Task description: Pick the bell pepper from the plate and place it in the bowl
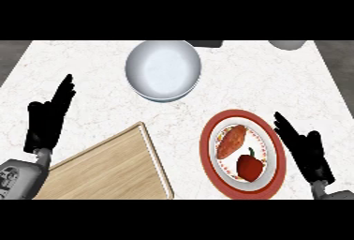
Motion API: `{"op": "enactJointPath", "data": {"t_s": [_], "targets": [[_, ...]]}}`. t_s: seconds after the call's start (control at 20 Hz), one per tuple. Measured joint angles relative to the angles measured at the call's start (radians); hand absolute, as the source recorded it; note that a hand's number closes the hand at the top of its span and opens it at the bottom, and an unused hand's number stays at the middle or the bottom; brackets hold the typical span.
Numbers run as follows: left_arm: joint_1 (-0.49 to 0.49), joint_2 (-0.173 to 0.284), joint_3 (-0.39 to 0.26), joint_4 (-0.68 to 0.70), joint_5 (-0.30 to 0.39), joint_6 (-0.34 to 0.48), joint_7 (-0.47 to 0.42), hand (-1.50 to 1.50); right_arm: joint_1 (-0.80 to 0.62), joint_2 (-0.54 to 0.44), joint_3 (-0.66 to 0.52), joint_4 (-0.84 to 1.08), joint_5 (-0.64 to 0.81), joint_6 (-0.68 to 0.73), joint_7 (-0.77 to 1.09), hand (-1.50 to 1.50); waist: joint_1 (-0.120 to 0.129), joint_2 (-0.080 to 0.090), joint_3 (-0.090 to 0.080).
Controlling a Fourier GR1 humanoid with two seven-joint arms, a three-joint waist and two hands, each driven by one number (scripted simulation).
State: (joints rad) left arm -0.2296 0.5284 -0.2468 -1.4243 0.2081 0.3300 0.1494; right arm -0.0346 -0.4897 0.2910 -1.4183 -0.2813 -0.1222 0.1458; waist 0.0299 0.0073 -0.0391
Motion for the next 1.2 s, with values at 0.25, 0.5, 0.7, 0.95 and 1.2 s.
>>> {"op": "enactJointPath", "data": {"t_s": [0.25,0.5,0.7,0.95,1.2], "targets": [[0.016,-0.074,-0.003,-0.037,0.015,0.009,-0.055,0.0,-0.016,0.096,0.066,-0.057,0.145,-0.217,0.088,1.5,-0.021,-0.009,0.026],[0.02,-0.127,-0.02,-0.057,0.036,0.005,-0.078,0.0,0.002,0.091,0.061,-0.031,0.386,-0.511,0.109,-1.5,-0.062,-0.02,0.025],[0.037,-0.159,-0.032,-0.069,0.044,0.006,-0.098,0.0,0.039,0.233,0.074,-0.096,0.522,-0.79,0.017,-1.5,-0.073,-0.024,0.032],[0.046,-0.181,-0.046,-0.092,0.04,0.005,-0.105,0.0,0.125,0.359,0.138,-0.155,0.779,-0.98,-0.024,-1.5,-0.059,-0.018,0.034],[0.058,-0.191,-0.051,-0.1,0.032,0.006,-0.11,0.0,0.246,0.447,0.116,-0.204,1.045,-0.996,0.098,-1.5,-0.057,-0.013,0.032]]}}
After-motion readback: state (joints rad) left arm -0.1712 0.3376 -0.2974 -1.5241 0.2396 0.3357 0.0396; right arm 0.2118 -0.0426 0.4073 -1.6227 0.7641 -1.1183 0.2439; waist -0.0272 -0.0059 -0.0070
